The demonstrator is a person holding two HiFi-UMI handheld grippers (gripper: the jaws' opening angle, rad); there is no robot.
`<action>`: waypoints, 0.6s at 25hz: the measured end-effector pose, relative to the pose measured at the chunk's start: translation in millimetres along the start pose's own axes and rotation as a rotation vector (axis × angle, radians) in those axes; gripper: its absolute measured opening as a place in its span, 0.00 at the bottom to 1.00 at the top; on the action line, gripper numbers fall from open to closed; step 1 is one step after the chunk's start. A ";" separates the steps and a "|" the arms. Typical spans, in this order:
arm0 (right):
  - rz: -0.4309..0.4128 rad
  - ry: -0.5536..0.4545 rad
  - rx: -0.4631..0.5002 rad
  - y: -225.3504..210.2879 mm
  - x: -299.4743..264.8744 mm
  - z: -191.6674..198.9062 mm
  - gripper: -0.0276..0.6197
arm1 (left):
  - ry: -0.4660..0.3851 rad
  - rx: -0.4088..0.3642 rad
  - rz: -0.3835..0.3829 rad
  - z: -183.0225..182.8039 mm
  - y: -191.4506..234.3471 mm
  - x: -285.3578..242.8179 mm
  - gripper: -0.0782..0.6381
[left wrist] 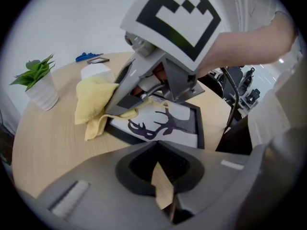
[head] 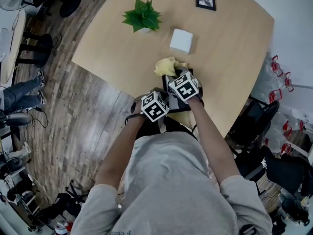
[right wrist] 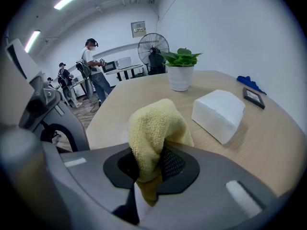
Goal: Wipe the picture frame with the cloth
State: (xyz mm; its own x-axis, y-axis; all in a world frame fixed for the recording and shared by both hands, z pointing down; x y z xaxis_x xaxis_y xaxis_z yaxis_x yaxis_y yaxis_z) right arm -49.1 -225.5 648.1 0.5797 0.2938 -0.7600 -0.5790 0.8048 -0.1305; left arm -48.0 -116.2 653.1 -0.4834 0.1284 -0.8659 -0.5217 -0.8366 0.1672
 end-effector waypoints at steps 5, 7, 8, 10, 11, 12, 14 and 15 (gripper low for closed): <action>-0.067 0.010 0.046 22.7 -7.5 -5.1 0.12 | -0.005 0.010 -0.011 -0.4 0.0 -0.5 0.18; -0.087 0.012 0.056 28.7 -7.2 -4.5 0.12 | -0.005 0.010 -0.011 -0.6 -0.3 -0.5 0.18; -0.096 0.012 0.058 30.7 -6.1 -4.0 0.12 | -0.006 0.010 -0.011 -0.7 -0.5 -0.5 0.18; -0.118 0.006 0.057 34.1 -4.7 -1.3 0.12 | -0.008 0.010 -0.013 -0.5 -0.2 -0.2 0.18; -0.131 -0.002 0.054 36.1 -4.3 0.2 0.12 | -0.009 0.011 -0.015 -0.2 0.1 -0.1 0.18; -0.143 -0.011 0.055 38.4 -3.0 1.1 0.12 | -0.009 0.011 -0.017 0.1 0.4 -0.1 0.18; -0.157 -0.017 0.065 42.3 1.1 3.7 0.12 | -0.008 0.009 -0.021 0.3 0.5 0.0 0.18; -0.160 -0.008 0.074 43.8 3.5 5.9 0.12 | -0.007 0.008 -0.022 0.4 0.6 0.1 0.18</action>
State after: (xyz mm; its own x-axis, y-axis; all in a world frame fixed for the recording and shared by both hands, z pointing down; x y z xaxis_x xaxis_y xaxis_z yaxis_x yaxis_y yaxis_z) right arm -69.0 -186.2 643.5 0.6662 0.1629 -0.7278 -0.4354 0.8772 -0.2022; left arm -48.7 -116.4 653.3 -0.4768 0.1509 -0.8660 -0.5376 -0.8294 0.1515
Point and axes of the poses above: the fingertips, and each gripper's own axes: x backward along the fingers, y to its left, z out of its underside, the point moved 2 cm from there along x, backward along the fingers, and after that the axes turned 1 degree about -z, right-handed, at the moved point
